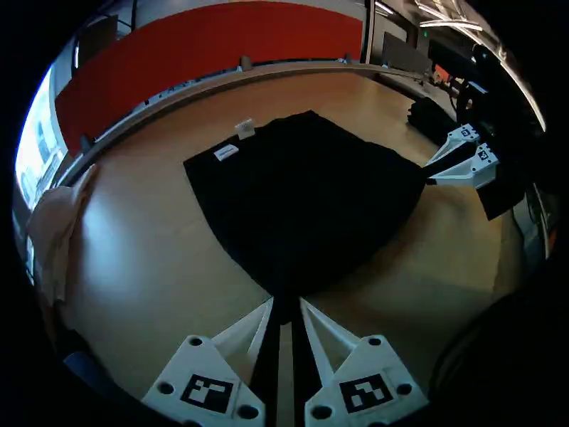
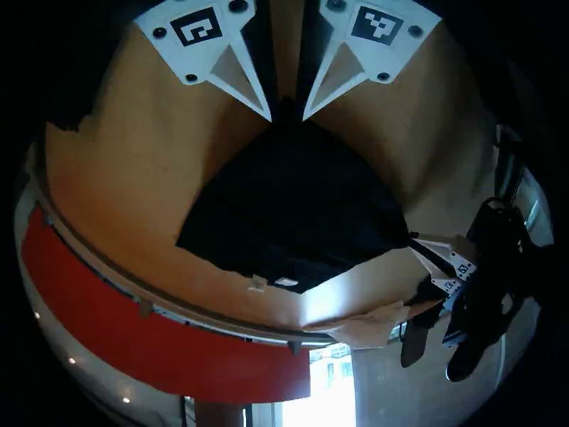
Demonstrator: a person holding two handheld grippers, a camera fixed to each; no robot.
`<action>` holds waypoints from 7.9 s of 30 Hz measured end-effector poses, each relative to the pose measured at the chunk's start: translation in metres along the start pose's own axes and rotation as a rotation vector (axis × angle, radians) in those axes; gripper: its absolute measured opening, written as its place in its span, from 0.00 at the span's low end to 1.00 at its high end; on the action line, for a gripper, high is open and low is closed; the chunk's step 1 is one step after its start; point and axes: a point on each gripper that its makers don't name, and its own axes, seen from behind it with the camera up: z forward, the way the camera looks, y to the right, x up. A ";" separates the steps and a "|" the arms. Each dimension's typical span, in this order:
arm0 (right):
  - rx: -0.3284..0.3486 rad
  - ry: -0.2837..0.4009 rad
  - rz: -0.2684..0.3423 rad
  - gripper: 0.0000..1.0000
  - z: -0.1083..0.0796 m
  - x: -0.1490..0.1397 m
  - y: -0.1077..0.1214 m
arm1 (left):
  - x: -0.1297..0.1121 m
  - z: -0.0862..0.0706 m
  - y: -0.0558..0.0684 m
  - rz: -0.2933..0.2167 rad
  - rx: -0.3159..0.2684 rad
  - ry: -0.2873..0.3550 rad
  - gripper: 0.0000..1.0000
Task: Fold towel
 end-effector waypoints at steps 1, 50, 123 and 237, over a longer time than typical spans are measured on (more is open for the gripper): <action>-0.003 0.009 0.001 0.16 -0.002 0.004 0.000 | 0.002 -0.003 -0.001 -0.002 0.003 0.001 0.10; -0.058 0.176 -0.008 0.16 -0.111 0.087 -0.010 | 0.064 -0.104 0.017 -0.085 0.042 0.081 0.10; -0.050 0.013 0.003 0.16 -0.023 0.057 0.034 | 0.065 -0.019 -0.014 -0.084 0.027 -0.018 0.10; -0.183 0.033 0.159 0.90 -0.011 0.047 0.058 | 0.031 -0.004 -0.058 -0.188 0.198 -0.007 0.96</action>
